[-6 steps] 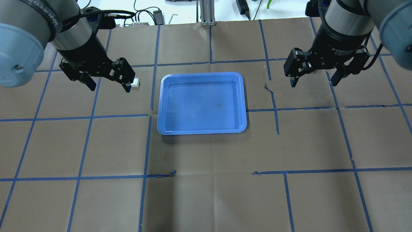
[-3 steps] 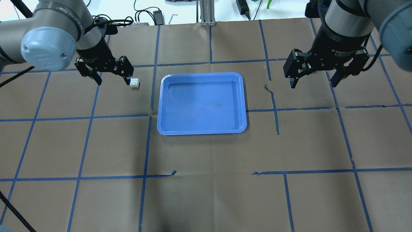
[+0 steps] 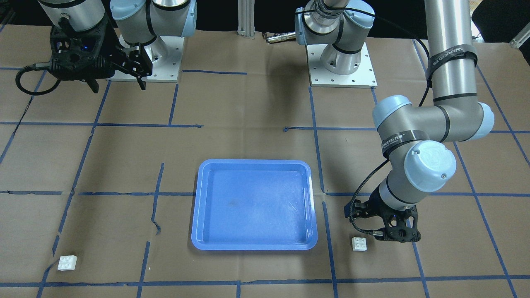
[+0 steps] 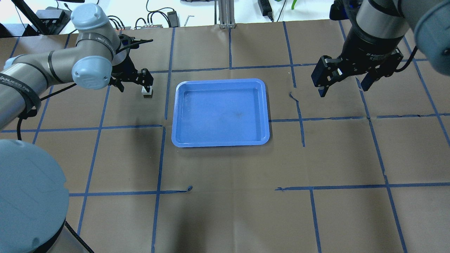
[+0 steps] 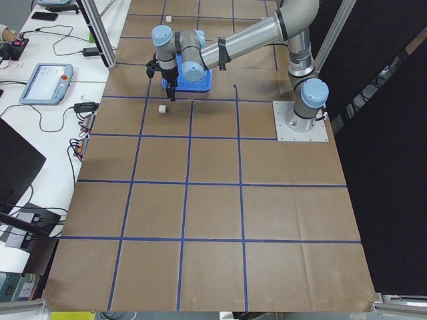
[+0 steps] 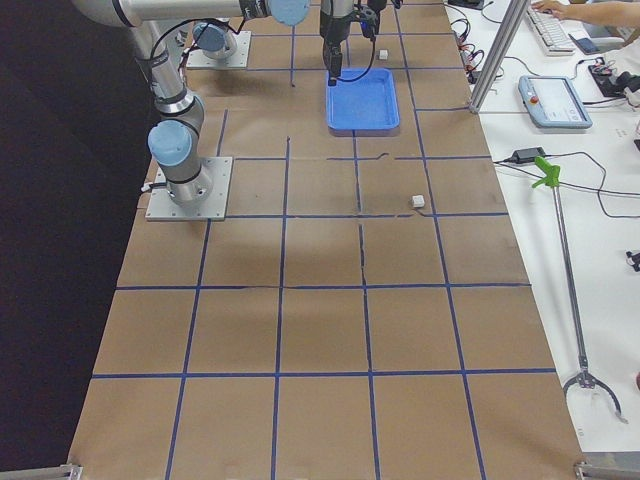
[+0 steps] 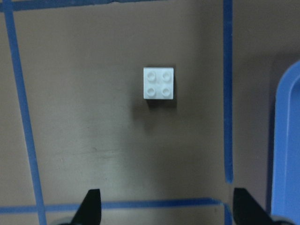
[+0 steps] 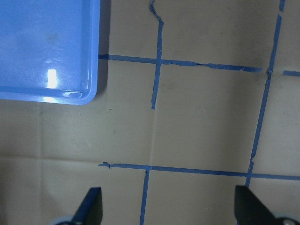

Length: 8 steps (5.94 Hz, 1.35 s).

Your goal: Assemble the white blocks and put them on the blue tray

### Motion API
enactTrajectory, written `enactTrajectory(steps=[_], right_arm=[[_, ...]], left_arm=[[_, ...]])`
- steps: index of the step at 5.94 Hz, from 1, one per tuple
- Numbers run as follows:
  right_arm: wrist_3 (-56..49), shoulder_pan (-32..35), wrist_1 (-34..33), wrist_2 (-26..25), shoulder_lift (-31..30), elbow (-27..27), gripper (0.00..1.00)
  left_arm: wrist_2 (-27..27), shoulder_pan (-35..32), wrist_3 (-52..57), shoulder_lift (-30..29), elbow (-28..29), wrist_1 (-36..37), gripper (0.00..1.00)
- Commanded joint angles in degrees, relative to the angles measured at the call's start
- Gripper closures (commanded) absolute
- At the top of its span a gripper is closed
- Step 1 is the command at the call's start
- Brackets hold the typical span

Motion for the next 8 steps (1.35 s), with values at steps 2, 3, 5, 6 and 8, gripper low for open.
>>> enactTrajectory(steps=[2,3,5,6,8], right_arm=[[-22.86,-2.92,-1.81,-0.41,1.07,0.34,0.0],[-31.37,-5.64,-2.59,0.03,3.25,0.08,0.0],[-61.43,-11.35,-9.15,0.29,6.86,-0.1,0.0],[-76.65,-14.33,-13.8,0.29,9.31,-0.54,0.0],[-93.53,-17.87,-15.27,5.27,22.1,-13.46,0.0]], left_arm=[[-0.14,0.05,1.08,-4.96,-0.34,6.61,0.01],[-0.14,0.05,1.17,-4.96,-0.42,6.61,0.34],[-0.4,0.05,1.08,-6.45,0.71,6.61,0.4],[-0.49,0.05,1.08,-6.54,0.8,6.7,0.53],[-0.49,0.05,1.6,-6.28,0.81,6.61,0.8]])
